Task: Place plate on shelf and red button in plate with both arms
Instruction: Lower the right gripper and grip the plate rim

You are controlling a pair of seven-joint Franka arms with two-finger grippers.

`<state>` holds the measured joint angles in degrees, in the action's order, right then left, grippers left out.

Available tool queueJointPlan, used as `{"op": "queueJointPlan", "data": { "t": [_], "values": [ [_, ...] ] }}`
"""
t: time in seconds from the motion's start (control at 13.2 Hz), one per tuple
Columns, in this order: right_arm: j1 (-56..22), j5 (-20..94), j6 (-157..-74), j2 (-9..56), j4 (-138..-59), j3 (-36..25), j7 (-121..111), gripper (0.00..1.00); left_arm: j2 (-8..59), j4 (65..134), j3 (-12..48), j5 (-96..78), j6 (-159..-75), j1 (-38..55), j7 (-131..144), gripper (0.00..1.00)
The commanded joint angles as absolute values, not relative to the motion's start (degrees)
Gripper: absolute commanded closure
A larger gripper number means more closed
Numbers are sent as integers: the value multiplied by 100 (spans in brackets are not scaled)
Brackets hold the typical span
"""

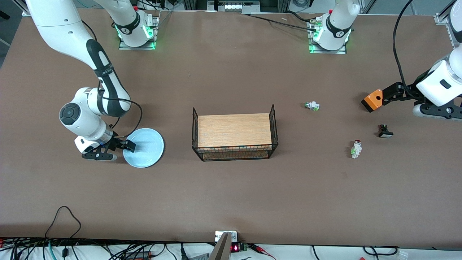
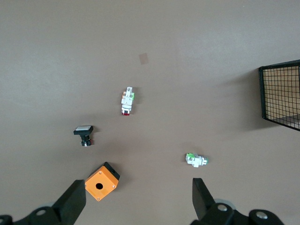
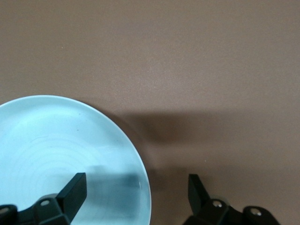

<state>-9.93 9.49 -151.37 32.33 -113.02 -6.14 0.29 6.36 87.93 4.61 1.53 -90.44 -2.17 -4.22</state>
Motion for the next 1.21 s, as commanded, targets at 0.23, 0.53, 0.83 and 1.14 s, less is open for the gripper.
{"op": "queueJointPlan", "data": {
  "t": [0.23, 0.53, 0.83, 1.14],
  "values": [
    [-949, 870, -15126, 3287, -11276, -580, -62, 44, 694, 8666, 466, 149, -9000, -237, -545, 0],
    [-940, 879, -14838, 3278, -11285, -589, -62, 84, 694, 8666, 466, 149, -9000, -237, -545, 0],
    [-932, 888, -14414, 3147, -11224, -598, -18, 100, 694, 8666, 466, 149, -9000, -237, -545, 0],
    [-923, 879, -14370, 2805, -11153, -606, -62, 100, 694, 8666, 466, 149, -9000, -237, -545, 0]
  ]
}}
